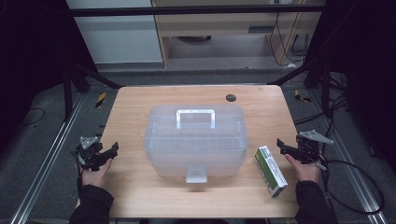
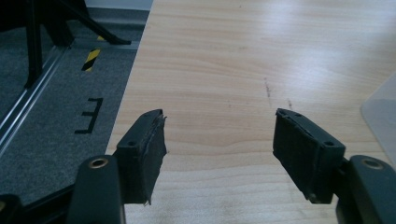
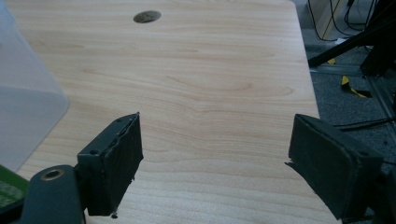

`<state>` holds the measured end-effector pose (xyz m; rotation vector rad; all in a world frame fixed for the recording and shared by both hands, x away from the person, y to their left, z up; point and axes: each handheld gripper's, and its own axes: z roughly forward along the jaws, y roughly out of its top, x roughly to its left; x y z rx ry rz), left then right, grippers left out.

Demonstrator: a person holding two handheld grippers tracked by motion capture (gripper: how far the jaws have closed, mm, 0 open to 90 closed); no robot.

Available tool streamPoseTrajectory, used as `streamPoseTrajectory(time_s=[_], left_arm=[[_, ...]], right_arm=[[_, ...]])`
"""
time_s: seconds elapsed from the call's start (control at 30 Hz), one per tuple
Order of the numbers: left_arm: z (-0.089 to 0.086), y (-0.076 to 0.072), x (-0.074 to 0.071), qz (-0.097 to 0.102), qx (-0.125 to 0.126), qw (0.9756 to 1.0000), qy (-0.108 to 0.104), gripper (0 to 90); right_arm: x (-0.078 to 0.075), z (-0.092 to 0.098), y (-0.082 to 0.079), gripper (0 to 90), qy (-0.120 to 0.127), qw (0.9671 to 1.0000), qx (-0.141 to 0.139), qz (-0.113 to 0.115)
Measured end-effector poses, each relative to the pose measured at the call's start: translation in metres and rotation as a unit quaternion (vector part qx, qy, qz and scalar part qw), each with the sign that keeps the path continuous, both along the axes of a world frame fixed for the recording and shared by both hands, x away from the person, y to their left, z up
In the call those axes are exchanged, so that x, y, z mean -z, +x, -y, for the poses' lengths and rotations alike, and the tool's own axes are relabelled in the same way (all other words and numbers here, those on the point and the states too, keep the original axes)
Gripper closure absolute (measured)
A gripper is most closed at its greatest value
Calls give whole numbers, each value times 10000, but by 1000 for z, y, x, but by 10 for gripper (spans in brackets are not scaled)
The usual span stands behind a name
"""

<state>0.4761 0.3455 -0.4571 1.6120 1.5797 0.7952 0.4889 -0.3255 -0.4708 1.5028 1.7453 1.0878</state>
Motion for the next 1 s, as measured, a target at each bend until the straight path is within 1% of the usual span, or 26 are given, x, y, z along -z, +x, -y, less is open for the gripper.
streamPoseTrajectory(time_s=[0.07, 0.1, 0.17, 0.27, 0.33, 0.47, 0.53, 0.63, 0.67, 0.7, 0.77, 0.87, 1.0], left_arm=[[1, -1, -6, 50, 83, 9999, 48, 346], [2, -2, -10, 106, 141, 9998, 67, 347], [4, -3, -16, 169, 213, 9996, 104, 349], [5, -6, -28, 254, 375, 9989, 125, 352], [6, -8, -35, 287, 474, 9984, 113, 354], [7, -10, -46, 360, 699, 9969, 95, 363], [8, -11, -51, 399, 768, 9962, 80, 369], [10, -10, -55, 380, 890, 9953, 85, 376], [10, -10, -55, 380, 890, 9953, 85, 376], [13, -9, -57, 371, 980, 9944, 108, 376], [15, -7, -59, 363, 1062, 9936, 138, 375], [19, -4, -64, 384, 1193, 9920, 112, 376], [23, 0, -74, 424, 1374, 9895, 162, 375]], right_arm=[[-6, 1, -3, 179, 8, 10000, 2, 49], [-9, 2, -4, 179, 23, 10000, -26, 53], [-16, 2, -6, 183, -12, 9999, -45, 111], [-22, 3, -10, 185, -161, 9997, -60, 161], [-26, 3, -12, 188, -203, 9996, -87, 185], [-32, 1, -13, 198, -200, 9994, -215, 193], [-33, -2, -13, 199, -207, 9992, -299, 150], [-35, -6, -11, 202, -337, 9984, -430, 109], [-35, -6, -11, 202, -337, 9984, -430, 109], [-36, -9, -10, 202, -383, 9979, -518, 98], [-37, -10, -10, 202, -400, 9974, -588, 81], [-38, -12, -11, 202, -410, 9969, -668, 50], [-40, -14, -12, 202, -458, 9963, -727, 43]])
